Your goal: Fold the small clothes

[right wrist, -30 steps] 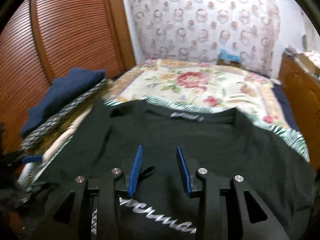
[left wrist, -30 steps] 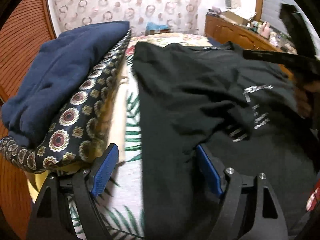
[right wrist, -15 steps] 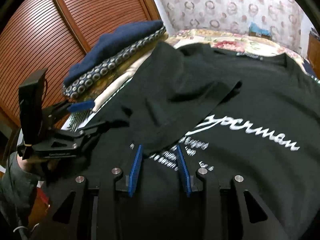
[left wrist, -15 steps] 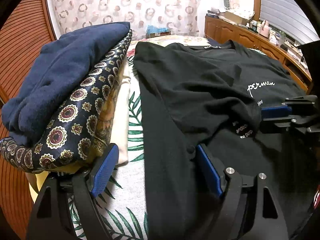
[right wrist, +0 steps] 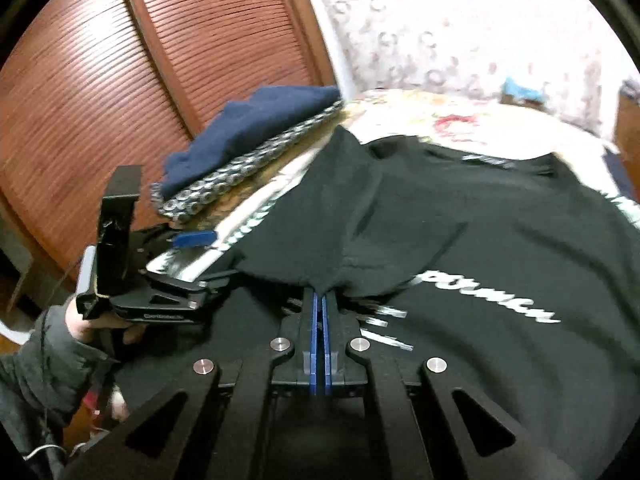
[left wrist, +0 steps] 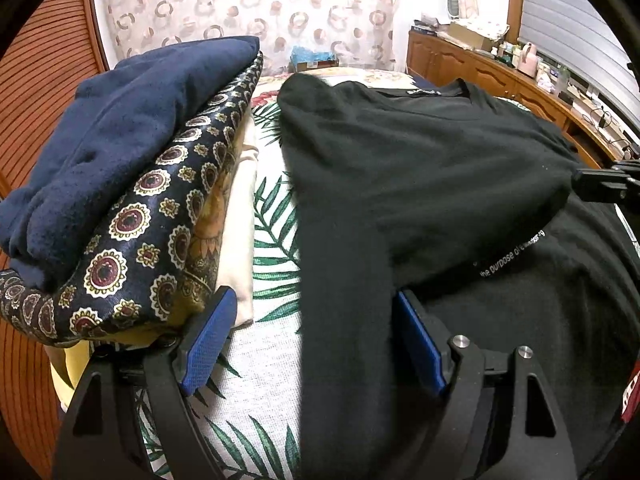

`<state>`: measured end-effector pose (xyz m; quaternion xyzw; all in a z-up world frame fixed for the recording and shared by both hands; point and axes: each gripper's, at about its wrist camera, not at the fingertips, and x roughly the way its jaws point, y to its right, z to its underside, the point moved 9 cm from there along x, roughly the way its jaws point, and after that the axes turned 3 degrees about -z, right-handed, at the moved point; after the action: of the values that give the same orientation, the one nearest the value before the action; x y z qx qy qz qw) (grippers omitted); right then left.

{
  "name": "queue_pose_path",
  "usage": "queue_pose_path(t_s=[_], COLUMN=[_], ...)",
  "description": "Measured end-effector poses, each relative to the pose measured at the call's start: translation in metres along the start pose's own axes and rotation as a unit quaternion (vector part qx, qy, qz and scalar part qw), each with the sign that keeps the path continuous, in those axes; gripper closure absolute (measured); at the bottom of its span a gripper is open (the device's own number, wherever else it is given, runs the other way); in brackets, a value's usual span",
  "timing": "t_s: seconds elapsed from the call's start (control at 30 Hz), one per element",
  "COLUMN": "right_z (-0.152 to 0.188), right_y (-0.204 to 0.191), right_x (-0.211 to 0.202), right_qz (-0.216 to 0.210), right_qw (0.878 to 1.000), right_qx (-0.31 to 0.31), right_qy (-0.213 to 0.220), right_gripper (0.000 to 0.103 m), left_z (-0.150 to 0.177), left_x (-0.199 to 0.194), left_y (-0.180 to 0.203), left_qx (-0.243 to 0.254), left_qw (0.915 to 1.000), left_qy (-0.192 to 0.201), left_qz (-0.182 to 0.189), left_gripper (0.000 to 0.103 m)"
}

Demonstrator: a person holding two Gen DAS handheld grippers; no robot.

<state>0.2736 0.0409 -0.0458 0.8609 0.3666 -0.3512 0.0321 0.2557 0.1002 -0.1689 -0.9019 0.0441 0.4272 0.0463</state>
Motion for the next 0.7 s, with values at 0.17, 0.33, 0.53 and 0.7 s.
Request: queue_pose_path(t_s=[0.17,0.33,0.53,0.7], right_z=[0.013,0.028,0.064,0.105], right_y=[0.019,0.062,0.151,0.239], right_x=[-0.010,-0.041,-0.097,-0.140], right_qz=[0.035,0.066,0.170,0.248], right_qw=[0.999,0.997,0.980,0.954], right_qx=[0.004,0.040,0.090,0.162], right_qy=[-0.012,0.021,0.044,0.045], right_gripper=[0.057,0.057,0.056,0.056], left_z=[0.001,0.001,0.001,0.001], left_x=[0.001,0.003,0.003,0.003], left_y=[0.002,0.006,0.006,0.006], left_qx=[0.003,0.010,0.009,0.010], left_qw=[1.0000,0.9999,0.9999,0.9999], left_qy=[-0.002,-0.006,-0.006,-0.007], left_qz=[0.005,0.010,0.010,0.009], left_gripper=[0.016,0.013,0.013,0.012])
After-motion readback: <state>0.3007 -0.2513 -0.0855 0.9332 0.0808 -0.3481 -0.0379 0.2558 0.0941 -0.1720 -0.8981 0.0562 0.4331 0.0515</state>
